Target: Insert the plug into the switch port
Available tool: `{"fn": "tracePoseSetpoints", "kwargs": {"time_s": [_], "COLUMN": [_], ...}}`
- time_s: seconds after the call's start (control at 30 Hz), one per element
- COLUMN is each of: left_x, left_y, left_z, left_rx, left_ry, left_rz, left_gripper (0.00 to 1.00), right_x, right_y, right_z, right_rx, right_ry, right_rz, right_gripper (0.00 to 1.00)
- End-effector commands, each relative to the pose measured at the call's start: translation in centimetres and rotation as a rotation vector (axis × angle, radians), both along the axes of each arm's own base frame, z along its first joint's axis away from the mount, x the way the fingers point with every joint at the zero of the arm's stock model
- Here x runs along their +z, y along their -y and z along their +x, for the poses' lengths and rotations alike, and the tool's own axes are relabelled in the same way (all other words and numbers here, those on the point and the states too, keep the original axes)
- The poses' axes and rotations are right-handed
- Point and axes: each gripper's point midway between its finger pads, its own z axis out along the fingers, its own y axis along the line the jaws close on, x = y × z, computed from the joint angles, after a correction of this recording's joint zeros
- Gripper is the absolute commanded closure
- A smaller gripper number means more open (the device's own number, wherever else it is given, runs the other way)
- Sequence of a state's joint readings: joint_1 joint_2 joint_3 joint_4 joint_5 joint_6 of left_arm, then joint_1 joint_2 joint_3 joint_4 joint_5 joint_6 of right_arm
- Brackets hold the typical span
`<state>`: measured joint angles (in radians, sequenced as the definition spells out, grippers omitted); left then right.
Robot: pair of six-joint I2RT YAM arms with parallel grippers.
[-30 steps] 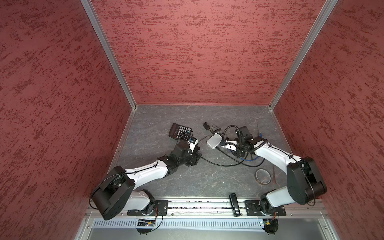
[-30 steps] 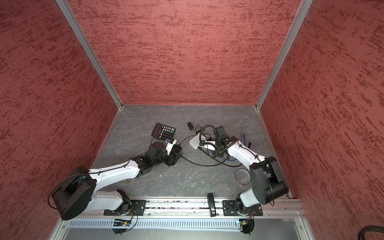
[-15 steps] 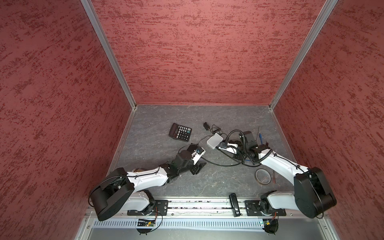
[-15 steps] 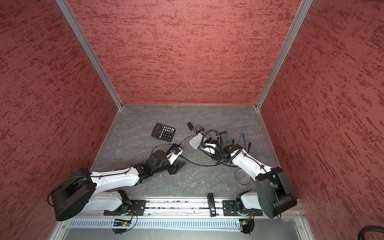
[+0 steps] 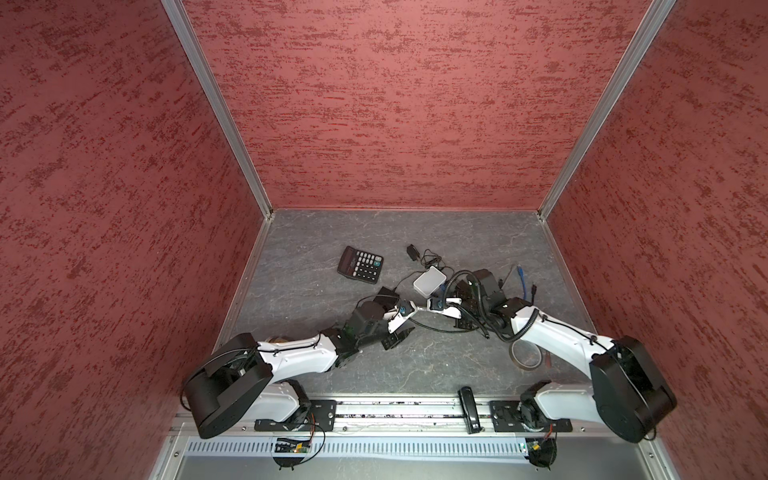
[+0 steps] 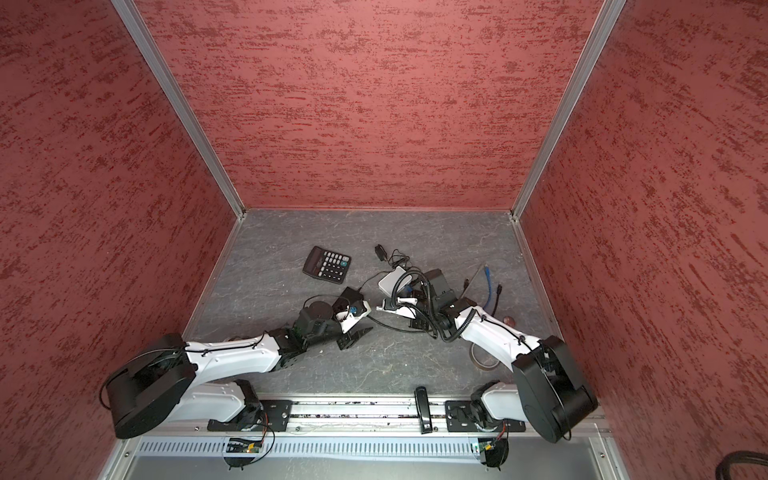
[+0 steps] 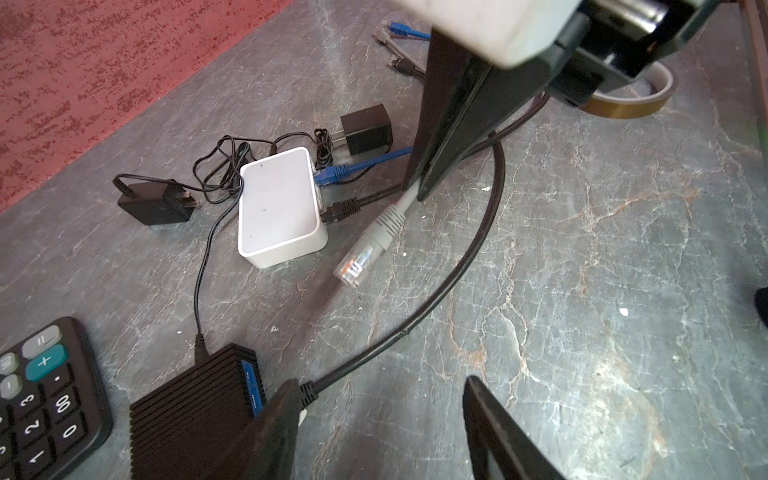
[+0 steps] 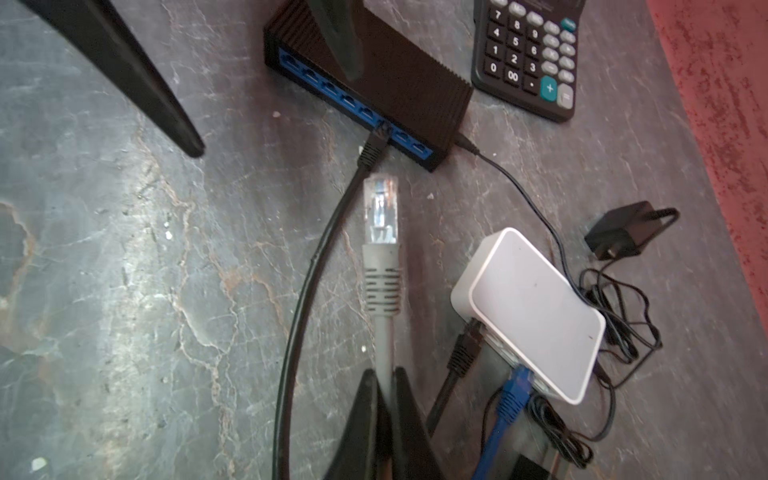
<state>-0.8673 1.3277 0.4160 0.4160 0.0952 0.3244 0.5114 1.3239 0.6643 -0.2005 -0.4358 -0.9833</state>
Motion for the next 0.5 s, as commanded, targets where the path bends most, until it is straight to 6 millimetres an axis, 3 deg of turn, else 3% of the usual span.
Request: {"fn": "tracePoseSetpoints", "kwargs": {"time_s": [0.0,0.47], "left_x": [0.4,1.2], "left_y": [0.6,0.5], "left_z": [-0.4,-2.0], "left_rx": [-0.067,-0.158], "left_ry": [0.082,0.169], "left_rz": [-0.015,-0.052], "left_gripper": [0.38,0.42], "right_x": [1.7,1.3], "right_y": [-1.7,-3.2], "right_z": [-1.2,-3.9], "right_rx": [0.078,0.181], "right_ry": [-0.01,-0.024], "right_rz": [0.054,0.009], "right_gripper": [0.95,0.95]}}
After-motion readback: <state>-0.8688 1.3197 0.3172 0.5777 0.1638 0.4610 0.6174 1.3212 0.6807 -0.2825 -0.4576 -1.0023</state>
